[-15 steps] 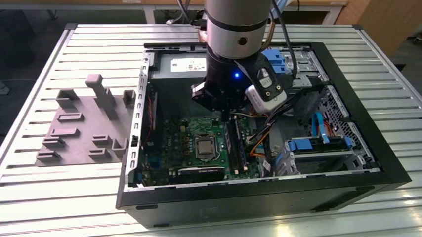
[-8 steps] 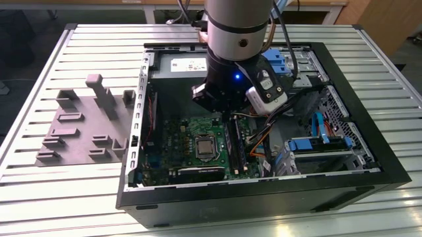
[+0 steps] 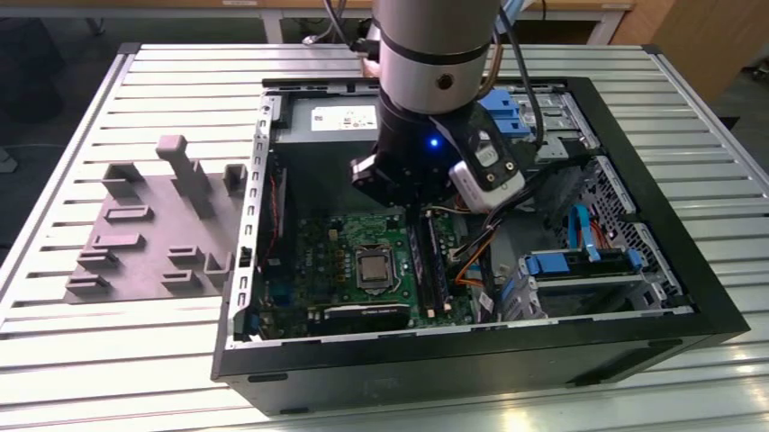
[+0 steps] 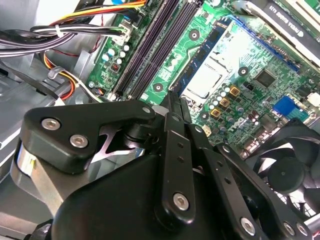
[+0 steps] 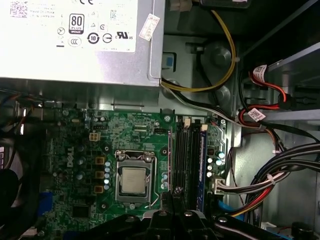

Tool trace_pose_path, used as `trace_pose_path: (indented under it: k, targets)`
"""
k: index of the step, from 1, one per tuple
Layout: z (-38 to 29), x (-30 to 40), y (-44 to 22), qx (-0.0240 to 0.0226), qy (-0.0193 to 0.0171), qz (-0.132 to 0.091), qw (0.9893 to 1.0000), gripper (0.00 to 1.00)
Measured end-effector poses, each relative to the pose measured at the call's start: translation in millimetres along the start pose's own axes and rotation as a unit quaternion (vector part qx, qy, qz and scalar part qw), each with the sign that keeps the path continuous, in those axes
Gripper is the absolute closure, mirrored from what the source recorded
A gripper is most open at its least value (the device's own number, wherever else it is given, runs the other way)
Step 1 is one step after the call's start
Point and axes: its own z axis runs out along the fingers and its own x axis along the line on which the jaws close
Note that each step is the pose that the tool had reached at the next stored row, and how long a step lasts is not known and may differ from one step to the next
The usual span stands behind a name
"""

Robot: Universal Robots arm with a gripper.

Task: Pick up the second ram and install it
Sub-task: 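Insert the second ram into the second slot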

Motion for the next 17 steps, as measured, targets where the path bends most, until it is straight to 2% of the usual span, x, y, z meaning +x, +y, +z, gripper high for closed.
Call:
trace_pose_path:
  k: [17]
  targets:
    - [3.3, -1.5, -2.3, 0.0002, 0.0000, 0.004, 1.0000, 0.89]
